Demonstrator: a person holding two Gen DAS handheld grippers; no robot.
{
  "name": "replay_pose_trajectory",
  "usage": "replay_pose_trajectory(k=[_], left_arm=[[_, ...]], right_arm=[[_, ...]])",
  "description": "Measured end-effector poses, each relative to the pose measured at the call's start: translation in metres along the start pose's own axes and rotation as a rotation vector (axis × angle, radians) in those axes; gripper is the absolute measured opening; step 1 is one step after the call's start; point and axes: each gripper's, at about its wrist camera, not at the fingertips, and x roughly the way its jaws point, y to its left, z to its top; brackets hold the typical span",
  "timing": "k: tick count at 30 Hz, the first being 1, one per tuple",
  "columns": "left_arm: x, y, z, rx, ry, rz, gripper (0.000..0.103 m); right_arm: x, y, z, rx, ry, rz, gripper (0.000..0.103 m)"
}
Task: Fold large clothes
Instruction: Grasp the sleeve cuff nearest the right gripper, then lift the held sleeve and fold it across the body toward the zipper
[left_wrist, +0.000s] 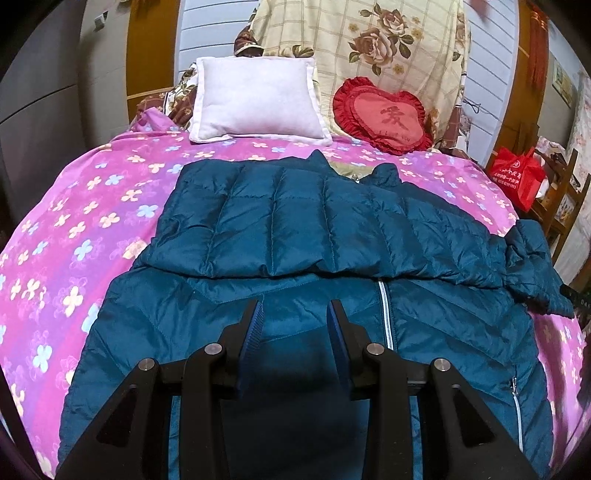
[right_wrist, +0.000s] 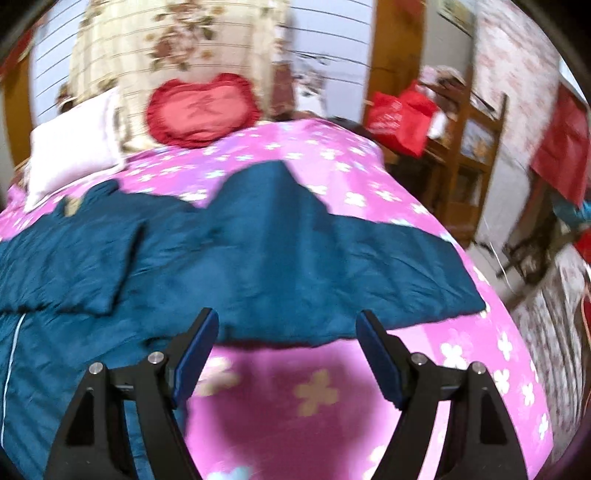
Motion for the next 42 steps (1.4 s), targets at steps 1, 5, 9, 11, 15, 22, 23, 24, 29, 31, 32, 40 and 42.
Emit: replay_pose_trajectory(k=[1, 5, 9, 11, 15, 22, 23, 24, 29, 31, 32, 40, 42], left_arm=[[0.0, 0.0, 0.0, 0.003, 0.002, -0.001, 0.014], [0.002, -0.003, -0.002, 0.019, 0.007, -0.004, 0.014], [0.003, -0.007, -0.003, 0.038, 0.018, -0.011, 0.014], [0.004, -0.009, -0.003, 0.045, 0.02, -0.011, 0.014], [0.006, -0.01, -0.004, 0.057, 0.018, -0.006, 0.014], [0.011, -0.007, -0.007, 0.058, 0.032, 0.004, 0.014], [0.011, -0.007, -0.007, 0.058, 0.031, 0.007, 0.014], [0.012, -0.007, -0.007, 0.059, 0.03, 0.01, 0.014], [0.016, -0.007, -0.009, 0.066, 0.04, 0.017, 0.014], [0.017, -0.007, -0.009, 0.071, 0.044, 0.021, 0.014], [0.017, -0.008, -0.009, 0.073, 0.046, 0.021, 0.014], [0.012, -0.007, -0.008, 0.08, 0.03, 0.046, 0.014], [0.012, -0.005, -0.006, 0.076, 0.032, 0.062, 0.014]], right_arm=[[0.007, -0.01, 0.002, 0.013, 0.004, -0.027, 0.08], [0.032, -0.049, 0.01, 0.059, 0.018, -0.118, 0.08], [0.058, -0.099, 0.018, 0.15, 0.03, -0.172, 0.084], [0.073, -0.124, 0.021, 0.201, 0.051, -0.197, 0.085], [0.093, -0.162, 0.02, 0.259, 0.075, -0.243, 0.086], [0.115, -0.202, 0.014, 0.339, 0.098, -0.291, 0.091], [0.118, -0.206, 0.014, 0.349, 0.098, -0.286, 0.094], [0.121, -0.21, 0.014, 0.358, 0.101, -0.277, 0.095], [0.136, -0.216, 0.015, 0.381, 0.121, -0.229, 0.096], [0.139, -0.215, 0.014, 0.384, 0.129, -0.21, 0.095], [0.14, -0.214, 0.013, 0.385, 0.131, -0.203, 0.09], [0.12, -0.182, 0.022, 0.3, 0.107, -0.126, 0.024], [0.11, -0.172, 0.025, 0.279, 0.082, -0.124, 0.024]])
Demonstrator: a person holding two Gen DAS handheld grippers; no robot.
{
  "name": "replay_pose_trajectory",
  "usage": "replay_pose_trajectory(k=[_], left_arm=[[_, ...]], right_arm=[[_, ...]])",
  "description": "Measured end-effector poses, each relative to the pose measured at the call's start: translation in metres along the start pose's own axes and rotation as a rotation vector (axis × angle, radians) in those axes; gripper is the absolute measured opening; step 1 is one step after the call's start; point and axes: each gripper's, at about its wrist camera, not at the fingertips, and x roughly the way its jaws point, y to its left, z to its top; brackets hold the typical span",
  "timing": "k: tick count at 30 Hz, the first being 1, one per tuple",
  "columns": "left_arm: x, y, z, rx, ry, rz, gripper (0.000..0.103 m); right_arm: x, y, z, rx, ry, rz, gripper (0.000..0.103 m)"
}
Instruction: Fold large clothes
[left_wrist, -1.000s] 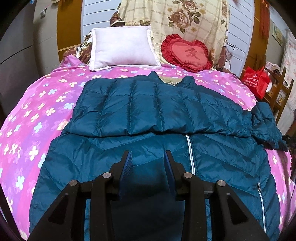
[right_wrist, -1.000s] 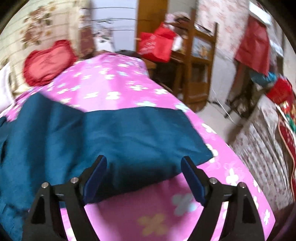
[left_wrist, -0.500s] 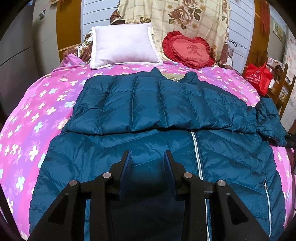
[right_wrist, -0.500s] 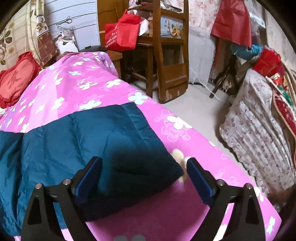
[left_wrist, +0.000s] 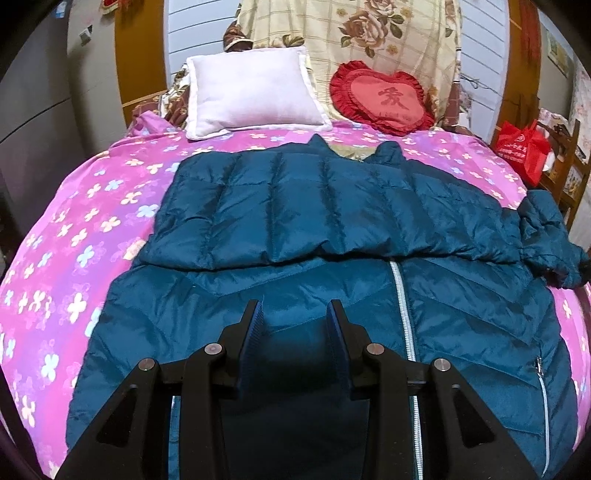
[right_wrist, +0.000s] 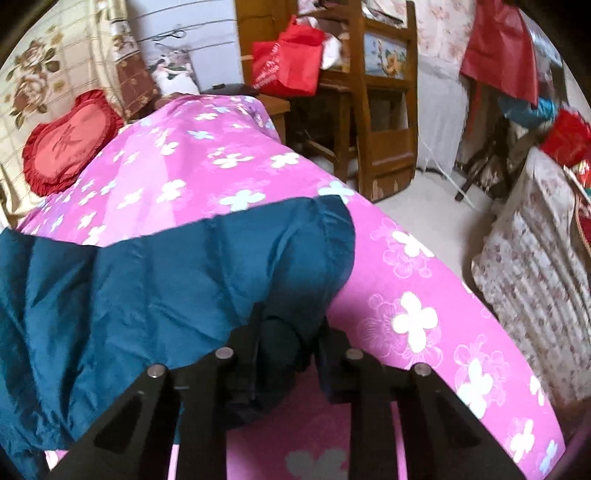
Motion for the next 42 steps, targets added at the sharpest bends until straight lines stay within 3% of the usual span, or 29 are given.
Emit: replay_pose_trajectory(k=[7, 15, 29, 36, 42], left_arm=[[0.002, 0.009, 0.005, -0.013, -0.001, 0.04, 0.014], [0.011, 0.019, 0.008, -0.021, 0.008, 0.095, 0.014], [-0.006, 0.042, 0.019, -0.11, -0.022, 0.061, 0.014], [-0.011, 0.05, 0.022, -0.137, -0.034, 0.057, 0.014], [-0.008, 0.061, 0.023, -0.168, -0.02, 0.057, 0.014]], right_arm=[[-0.057, 0.033, 0.012, -0.059, -0.089, 0.114, 0.024], [-0.111, 0.106, 0.023, -0.22, -0.13, 0.213, 0.024], [-0.209, 0.24, 0.018, -0.404, -0.221, 0.48, 0.023], [-0.233, 0.316, 0.001, -0.471, -0.207, 0.611, 0.022], [-0.217, 0.391, -0.042, -0.558, -0.109, 0.675, 0.022]])
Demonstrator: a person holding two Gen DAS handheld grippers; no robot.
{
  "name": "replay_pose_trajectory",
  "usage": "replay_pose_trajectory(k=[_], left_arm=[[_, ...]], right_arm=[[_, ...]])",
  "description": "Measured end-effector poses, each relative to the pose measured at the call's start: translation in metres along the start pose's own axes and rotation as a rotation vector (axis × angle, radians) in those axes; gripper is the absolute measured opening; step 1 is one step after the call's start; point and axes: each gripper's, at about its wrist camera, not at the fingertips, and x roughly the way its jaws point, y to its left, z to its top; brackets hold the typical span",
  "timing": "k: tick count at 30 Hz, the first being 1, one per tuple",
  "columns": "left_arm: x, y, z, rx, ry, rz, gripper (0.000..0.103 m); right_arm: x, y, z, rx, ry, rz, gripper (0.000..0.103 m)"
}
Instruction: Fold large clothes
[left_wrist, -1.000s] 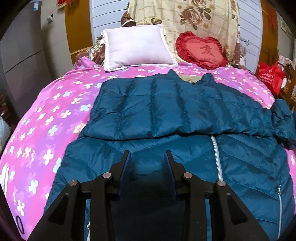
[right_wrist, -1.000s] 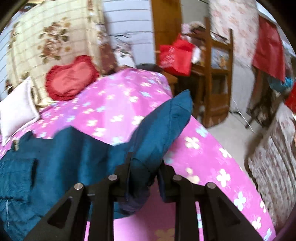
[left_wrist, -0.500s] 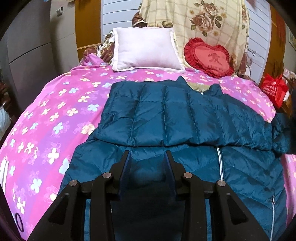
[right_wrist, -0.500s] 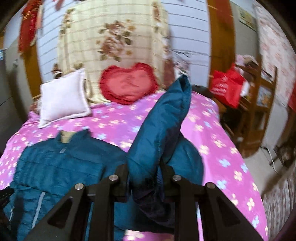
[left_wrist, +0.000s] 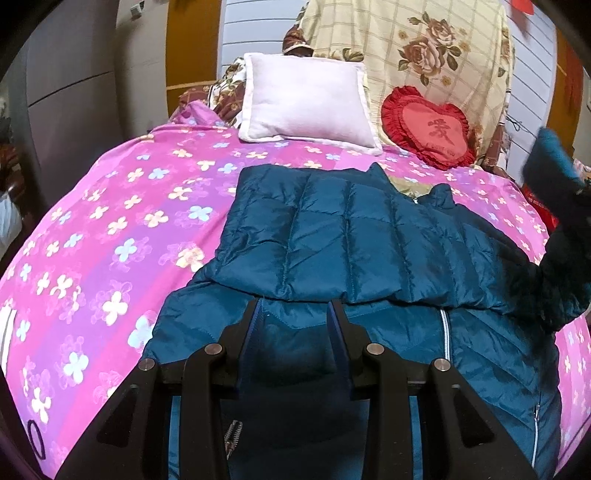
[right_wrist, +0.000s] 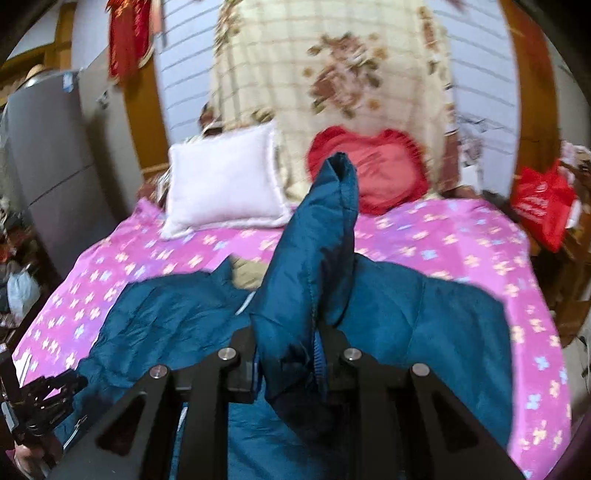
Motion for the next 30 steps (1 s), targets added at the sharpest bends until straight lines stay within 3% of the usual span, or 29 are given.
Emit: replay_pose_trajectory(k=[9, 15, 18, 20, 22, 25, 28, 30], left_arm=[[0.009, 0.013, 0.003, -0.033, 0.018, 0.005, 0.014], [0.016, 0.017, 0.003, -0.038, 0.031, 0.018, 0.014], [0.017, 0.018, 0.003, -0.045, 0.028, 0.013, 0.014], [0.018, 0.018, 0.003, -0.057, 0.028, -0.01, 0.014], [0.021, 0.019, 0.004, -0.078, 0.043, -0.049, 0.014], [0.027, 0.021, 0.01, -0.146, 0.08, -0.169, 0.016], [0.031, 0.02, 0.02, -0.24, 0.105, -0.292, 0.039], [0.033, 0.012, 0.029, -0.269, 0.086, -0.321, 0.043]], right_arm=[[0.117, 0.085, -0.046, -0.022, 0.168, 0.102, 0.022], [0.155, 0.108, -0.072, -0.037, 0.272, 0.124, 0.028], [0.15, 0.109, -0.072, -0.034, 0.286, 0.163, 0.043], [0.139, 0.105, -0.068, -0.009, 0.287, 0.21, 0.066], [0.122, 0.101, -0.063, -0.003, 0.256, 0.227, 0.068], [0.094, 0.085, -0.051, 0.001, 0.202, 0.223, 0.068], [0.064, 0.059, -0.043, 0.034, 0.158, 0.223, 0.071], [0.045, 0.042, -0.042, 0.035, 0.126, 0.191, 0.072]])
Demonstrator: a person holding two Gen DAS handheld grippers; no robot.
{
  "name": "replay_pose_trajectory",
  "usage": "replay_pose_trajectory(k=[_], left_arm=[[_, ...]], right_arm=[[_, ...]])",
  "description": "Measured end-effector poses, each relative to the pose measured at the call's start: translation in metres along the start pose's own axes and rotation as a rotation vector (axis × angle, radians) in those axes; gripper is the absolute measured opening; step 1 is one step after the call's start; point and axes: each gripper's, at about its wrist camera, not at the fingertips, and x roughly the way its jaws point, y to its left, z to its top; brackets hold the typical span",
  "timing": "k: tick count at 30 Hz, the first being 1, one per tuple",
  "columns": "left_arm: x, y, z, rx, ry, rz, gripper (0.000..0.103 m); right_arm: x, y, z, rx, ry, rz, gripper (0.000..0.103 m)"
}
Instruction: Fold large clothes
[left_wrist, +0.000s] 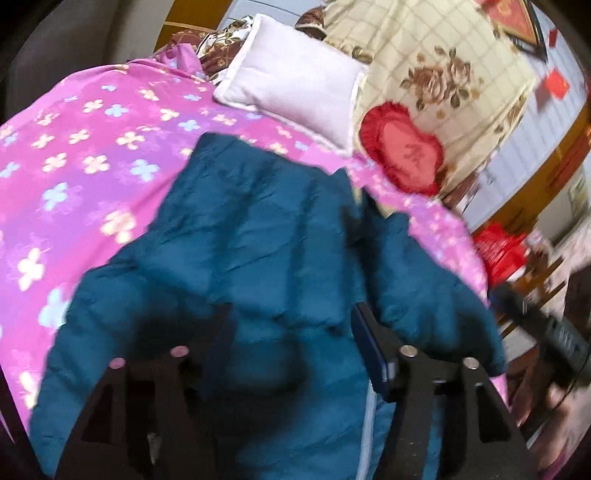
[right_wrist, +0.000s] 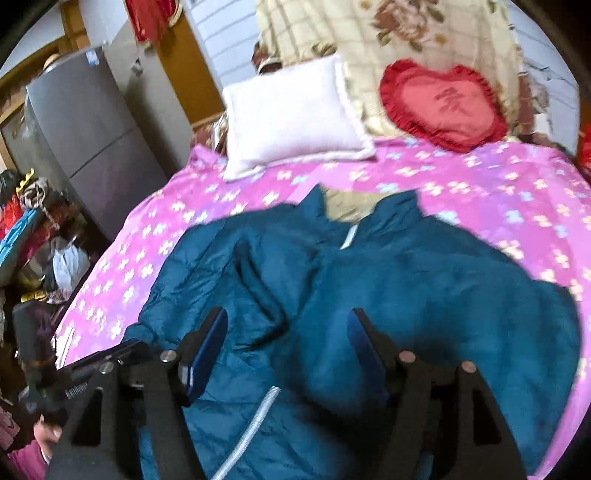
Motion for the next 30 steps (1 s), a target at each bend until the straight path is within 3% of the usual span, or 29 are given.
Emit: replay_pose_trajectory(k=[4, 12, 13, 14, 15, 18, 24, 27, 30], left_arm=[[0.021, -0.033, 0.012, 0.018, -0.012, -0.038, 0.051], [0.087, -0.103, -0.004, 0.183, 0.053, 0.115, 0.051], [0.094, -0.104, -0.005, 0.185, 0.068, 0.127, 0.048], [0.1, -0.105, -0.005, 0.187, 0.078, 0.124, 0.027], [0.104, -0.106, -0.006, 0.191, 0.083, 0.107, 0.014], [0.099, -0.106, 0.0, 0.215, 0.07, 0.113, 0.001], [0.053, -0.088, 0.029, 0.203, -0.065, 0.133, 0.0], [0.039, -0.07, 0.039, 0.193, -0.083, 0.148, 0.0], [0.034, -0.047, 0.043, 0.18, -0.092, 0.177, 0.0]], right_arm=[[-0.033, -0.03, -0.007, 0.022, -0.032, -0.028, 0.075], [-0.08, -0.094, -0.034, 0.092, -0.062, -0.095, 0.076], [-0.083, -0.1, -0.038, 0.101, -0.062, -0.102, 0.076], [-0.086, -0.105, -0.042, 0.106, -0.061, -0.108, 0.076], [-0.089, -0.11, -0.046, 0.11, -0.061, -0.115, 0.076], [-0.098, -0.122, -0.058, 0.098, -0.058, -0.155, 0.076], [-0.107, -0.144, -0.067, 0.152, -0.073, -0.2, 0.077], [-0.093, -0.147, -0.063, 0.222, -0.062, -0.142, 0.077], [-0.074, -0.13, -0.056, 0.165, -0.057, -0.158, 0.077]])
